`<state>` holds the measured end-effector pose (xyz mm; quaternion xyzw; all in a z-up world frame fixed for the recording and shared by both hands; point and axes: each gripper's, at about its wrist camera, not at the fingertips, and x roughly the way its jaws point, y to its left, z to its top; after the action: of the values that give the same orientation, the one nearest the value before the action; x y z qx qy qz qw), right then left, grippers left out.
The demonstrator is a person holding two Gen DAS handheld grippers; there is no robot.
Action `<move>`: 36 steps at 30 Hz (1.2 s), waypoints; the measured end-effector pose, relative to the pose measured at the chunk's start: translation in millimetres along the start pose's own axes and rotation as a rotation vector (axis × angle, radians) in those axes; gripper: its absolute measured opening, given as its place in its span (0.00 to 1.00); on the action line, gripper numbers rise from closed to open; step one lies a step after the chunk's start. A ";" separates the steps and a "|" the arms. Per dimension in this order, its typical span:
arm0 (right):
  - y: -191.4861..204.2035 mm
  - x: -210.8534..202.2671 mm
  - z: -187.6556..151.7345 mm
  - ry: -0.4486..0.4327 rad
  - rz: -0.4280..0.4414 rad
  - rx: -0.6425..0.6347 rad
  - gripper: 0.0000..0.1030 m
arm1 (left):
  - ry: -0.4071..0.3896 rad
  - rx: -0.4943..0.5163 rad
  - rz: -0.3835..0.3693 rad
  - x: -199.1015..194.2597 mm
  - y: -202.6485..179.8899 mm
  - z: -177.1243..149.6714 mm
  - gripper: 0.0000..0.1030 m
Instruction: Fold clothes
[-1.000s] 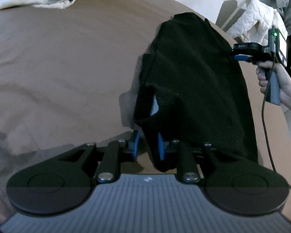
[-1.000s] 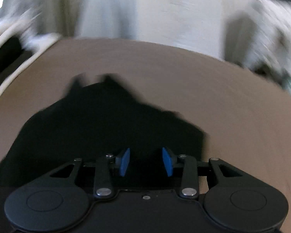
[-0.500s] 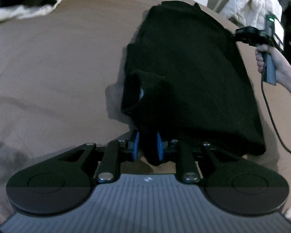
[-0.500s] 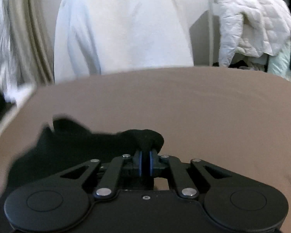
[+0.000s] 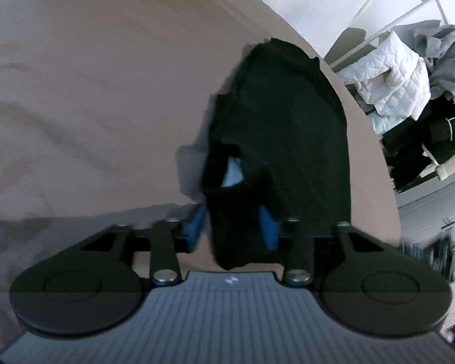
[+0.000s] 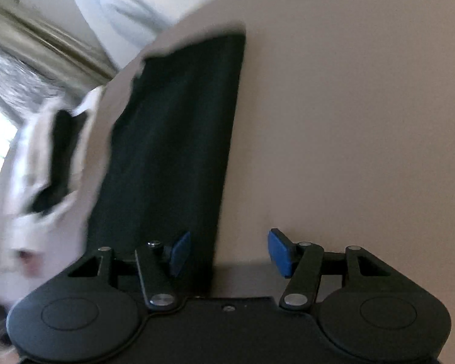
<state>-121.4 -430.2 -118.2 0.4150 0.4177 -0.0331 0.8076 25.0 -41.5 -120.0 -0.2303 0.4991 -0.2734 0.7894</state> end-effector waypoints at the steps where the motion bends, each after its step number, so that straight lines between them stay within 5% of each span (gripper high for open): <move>1: -5.6 -1.9 -21.4 0.036 0.060 0.041 0.61 | 0.009 -0.009 -0.001 4.5 -1.9 -3.6 0.53; 3: -12.4 -1.3 -54.7 0.070 0.154 0.103 0.62 | 0.026 -0.055 -0.010 13.2 3.0 -7.2 0.57; 7: -11.8 19.0 -74.2 0.096 0.249 0.212 0.63 | -0.073 -0.283 -0.049 14.5 15.5 -19.9 0.57; 13: 8.6 32.8 -51.9 0.102 0.287 0.206 0.67 | -0.059 -0.287 -0.086 33.1 3.3 -22.3 0.57; 17: 13.8 30.9 -51.1 0.062 0.302 0.203 0.67 | -0.139 -0.441 -0.119 42.6 11.7 -23.1 0.62; 19: 14.3 28.3 -50.1 0.040 0.319 0.214 0.67 | -0.141 -0.417 -0.100 43.2 6.9 -21.5 0.58; 20: 14.5 27.0 -49.6 0.029 0.328 0.220 0.67 | -0.141 -0.403 -0.090 43.5 4.2 -20.6 0.28; 21: 14.7 25.6 -49.1 0.018 0.336 0.226 0.67 | -0.142 -0.385 -0.077 43.9 2.1 -20.5 0.11; 29: 16.8 25.7 -50.4 -0.040 0.304 0.187 0.66 | -0.126 -0.231 -0.016 40.6 -15.3 -14.9 0.10; 30: 17.9 25.1 -50.6 -0.047 0.298 0.175 0.51 | -0.123 -0.212 -0.010 40.0 -17.6 -13.9 0.09; 31: 19.0 24.5 -50.8 -0.053 0.292 0.163 0.18 | -0.119 -0.192 -0.004 39.3 -19.8 -13.0 0.09; 32: 20.1 23.9 -51.1 -0.060 0.286 0.150 0.08 | -0.116 -0.172 0.001 38.6 -22.1 -12.0 0.09; 36: 30.4 10.1 -50.6 -0.084 0.295 0.071 0.08 | -0.148 0.027 0.061 17.9 -57.1 -7.8 0.07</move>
<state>-135.4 -372.1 -121.3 0.4982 0.3167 0.0539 0.8053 12.7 -96.5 -98.5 -0.2238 0.4425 -0.2382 0.8351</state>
